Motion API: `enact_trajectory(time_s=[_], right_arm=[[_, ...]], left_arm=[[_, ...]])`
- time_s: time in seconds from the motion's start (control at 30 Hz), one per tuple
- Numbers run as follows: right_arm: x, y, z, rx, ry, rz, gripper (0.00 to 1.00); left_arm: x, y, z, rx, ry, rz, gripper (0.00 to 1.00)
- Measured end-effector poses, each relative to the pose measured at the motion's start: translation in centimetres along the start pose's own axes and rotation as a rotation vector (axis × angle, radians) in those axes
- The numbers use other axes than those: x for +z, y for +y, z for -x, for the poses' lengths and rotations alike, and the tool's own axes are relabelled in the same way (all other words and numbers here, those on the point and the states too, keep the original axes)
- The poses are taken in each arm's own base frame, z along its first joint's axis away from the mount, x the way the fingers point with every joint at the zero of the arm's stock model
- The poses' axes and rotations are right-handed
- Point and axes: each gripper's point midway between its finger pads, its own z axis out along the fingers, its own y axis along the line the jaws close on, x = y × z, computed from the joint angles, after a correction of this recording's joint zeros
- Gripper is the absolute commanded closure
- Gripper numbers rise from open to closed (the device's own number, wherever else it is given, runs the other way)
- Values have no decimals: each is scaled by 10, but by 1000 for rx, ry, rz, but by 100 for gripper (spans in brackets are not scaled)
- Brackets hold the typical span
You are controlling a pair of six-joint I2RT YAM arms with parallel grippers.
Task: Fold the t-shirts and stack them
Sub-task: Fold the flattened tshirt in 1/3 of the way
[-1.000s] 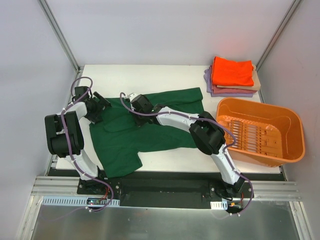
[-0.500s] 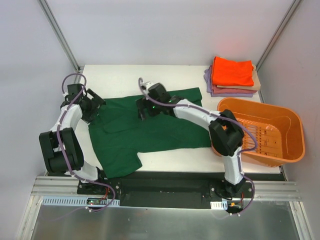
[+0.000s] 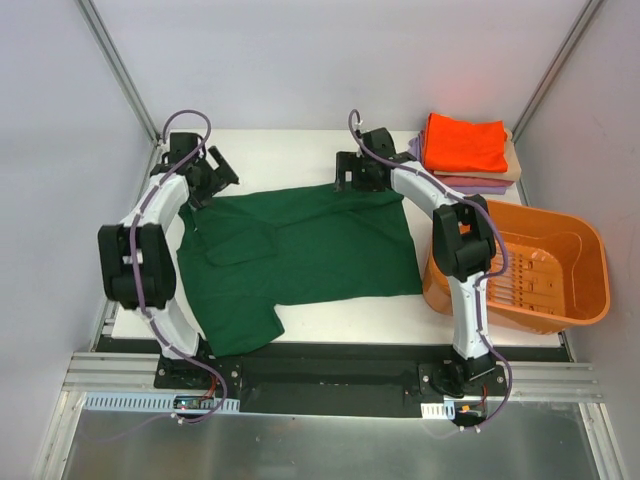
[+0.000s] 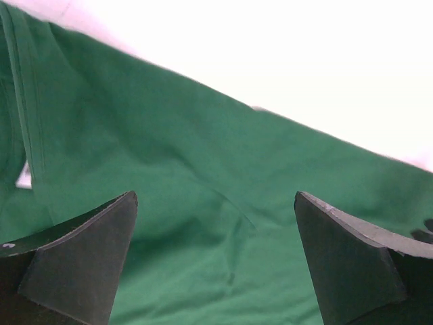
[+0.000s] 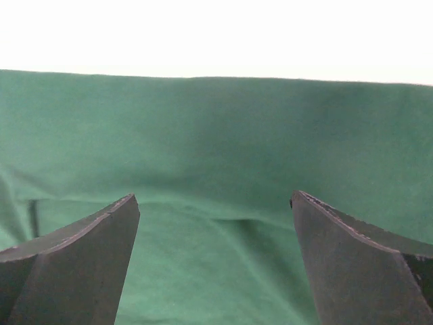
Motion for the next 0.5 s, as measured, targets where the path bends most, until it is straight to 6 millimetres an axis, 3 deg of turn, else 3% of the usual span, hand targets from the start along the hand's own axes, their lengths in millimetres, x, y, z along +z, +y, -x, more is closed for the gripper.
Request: enact_trajectory(time_s=[0.1,0.2,0.33,0.5], right_arm=[[17,-20,-2,15,41,-44,4],[26,-41,-13,37,91,-91,4],[27,-65,-21,85,133,-123,4],[20,-94,-15,152,126,-175,4]], left_arm=[[35,19,4,-3,30,76,1],[62,56,-4,-36,84,183,1],[70,102,-11,-99,127,299,1],[68,121,-1,-141,109,341,1]])
